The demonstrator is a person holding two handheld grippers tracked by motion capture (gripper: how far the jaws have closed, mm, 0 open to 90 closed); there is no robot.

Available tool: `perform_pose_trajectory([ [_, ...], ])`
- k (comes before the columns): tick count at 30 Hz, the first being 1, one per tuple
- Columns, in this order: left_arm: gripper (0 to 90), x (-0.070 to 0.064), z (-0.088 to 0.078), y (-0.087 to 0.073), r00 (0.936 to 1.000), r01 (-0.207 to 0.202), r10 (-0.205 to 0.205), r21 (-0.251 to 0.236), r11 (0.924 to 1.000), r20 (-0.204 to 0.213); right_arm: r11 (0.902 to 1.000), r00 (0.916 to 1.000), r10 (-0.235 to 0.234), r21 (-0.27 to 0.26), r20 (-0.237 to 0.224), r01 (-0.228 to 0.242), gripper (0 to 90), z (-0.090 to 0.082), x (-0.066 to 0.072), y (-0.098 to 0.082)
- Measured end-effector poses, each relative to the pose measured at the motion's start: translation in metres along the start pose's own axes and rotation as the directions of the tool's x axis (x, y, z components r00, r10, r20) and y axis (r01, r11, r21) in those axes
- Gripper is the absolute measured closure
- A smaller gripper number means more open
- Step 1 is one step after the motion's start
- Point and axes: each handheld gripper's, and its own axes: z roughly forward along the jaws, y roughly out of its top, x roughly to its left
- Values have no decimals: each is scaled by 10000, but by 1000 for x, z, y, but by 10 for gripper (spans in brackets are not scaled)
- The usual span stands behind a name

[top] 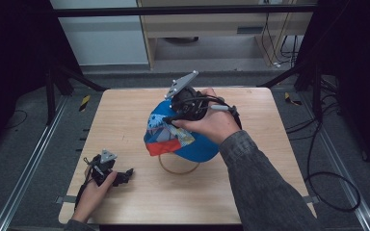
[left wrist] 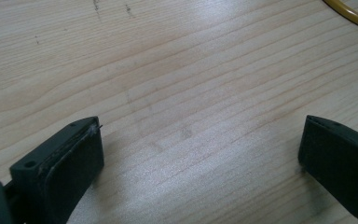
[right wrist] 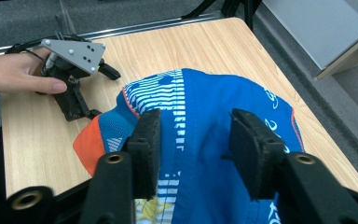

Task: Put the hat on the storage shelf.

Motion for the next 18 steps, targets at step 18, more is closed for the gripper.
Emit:
perform_pose_trajectory([
  [18, 0, 0, 0, 0, 10000, -2, 2, 0, 10000, 2, 9992, 9992, 373, 110, 167, -375, 233, 1, -1, -5],
])
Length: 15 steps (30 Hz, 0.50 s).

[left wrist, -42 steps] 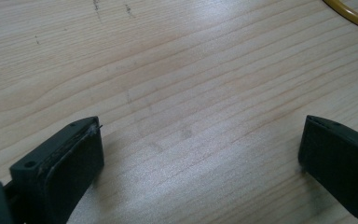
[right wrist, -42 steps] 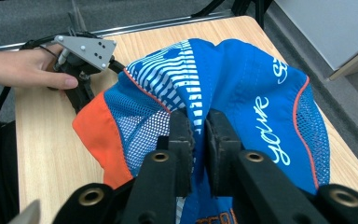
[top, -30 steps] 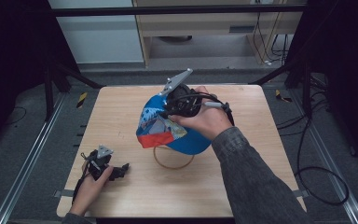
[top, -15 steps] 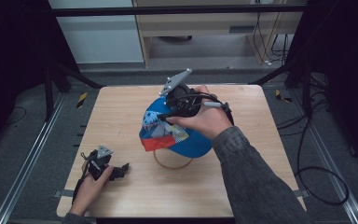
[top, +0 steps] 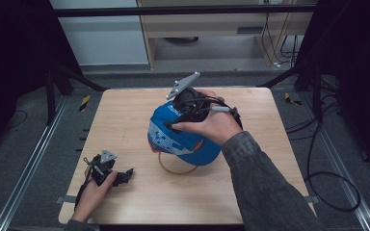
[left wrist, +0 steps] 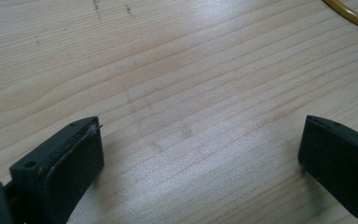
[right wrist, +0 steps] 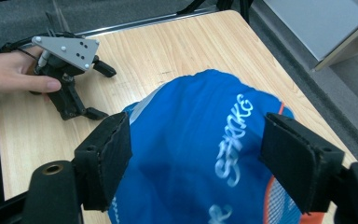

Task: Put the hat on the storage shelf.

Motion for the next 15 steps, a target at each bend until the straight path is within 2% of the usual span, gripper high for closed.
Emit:
perform_pose_trajectory([
  [15, 0, 0, 0, 0, 10000, 3, -3, 0, 10000, 1, 10000, 10000, 49, -50, -21, -49, 199, -4, 1, -2],
])
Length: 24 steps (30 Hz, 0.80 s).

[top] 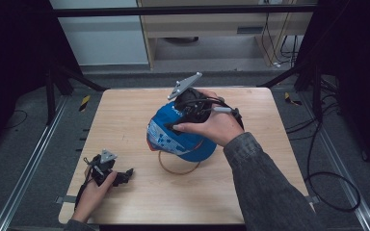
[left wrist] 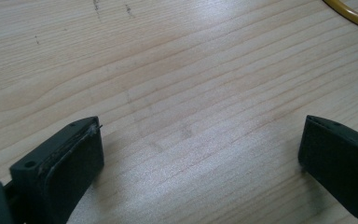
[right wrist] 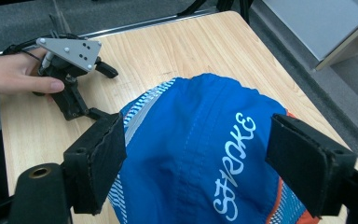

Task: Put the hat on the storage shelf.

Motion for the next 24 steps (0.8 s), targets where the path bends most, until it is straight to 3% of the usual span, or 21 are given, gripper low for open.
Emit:
perform_pose_trajectory([
  [24, 0, 0, 0, 0, 10000, -4, 4, -17, 10000, -2, 9992, 9995, 305, -259, -43, -306, 195, -12, -2, -15],
])
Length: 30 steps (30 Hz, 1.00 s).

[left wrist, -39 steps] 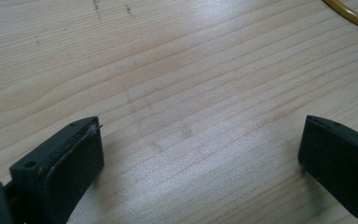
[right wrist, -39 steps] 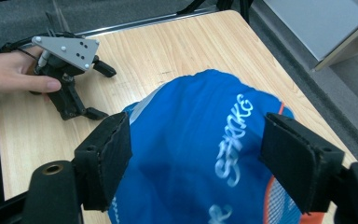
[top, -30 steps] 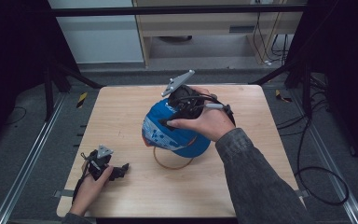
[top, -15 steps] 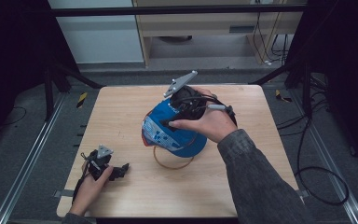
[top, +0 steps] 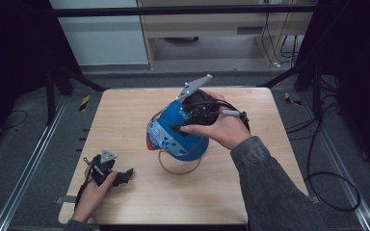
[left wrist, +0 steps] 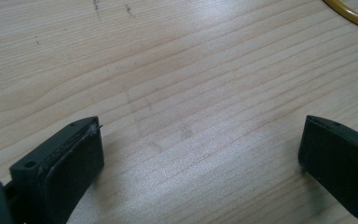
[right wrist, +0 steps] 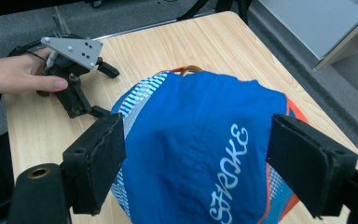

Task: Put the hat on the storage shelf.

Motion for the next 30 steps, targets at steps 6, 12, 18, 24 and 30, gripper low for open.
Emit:
perform_pose_trajectory([
  [6, 0, 0, 0, 0, 10000, 4, -4, -11, 10000, -5, 9999, 10000, 68, -85, -11, -68, 194, -5, 0, -7],
  [12, 0, 0, 0, 0, 10000, -18, 18, 9, 10000, 3, 9995, 9996, 268, -162, 20, -268, 193, -9, -3, -15],
  [18, 0, 0, 0, 0, 10000, -23, 23, 10, 10000, 0, 9990, 9992, 378, -252, 87, -376, 190, -14, -3, -23],
  [24, 0, 0, 0, 0, 10000, 11, -11, 8, 10000, 7, 9983, 9987, 480, -353, 173, -473, 177, -18, -5, -32],
  [30, 0, 0, 0, 0, 10000, -27, 27, 37, 10000, 9, 9970, 9974, 655, -422, 286, -643, 156, -22, -7, -40],
])
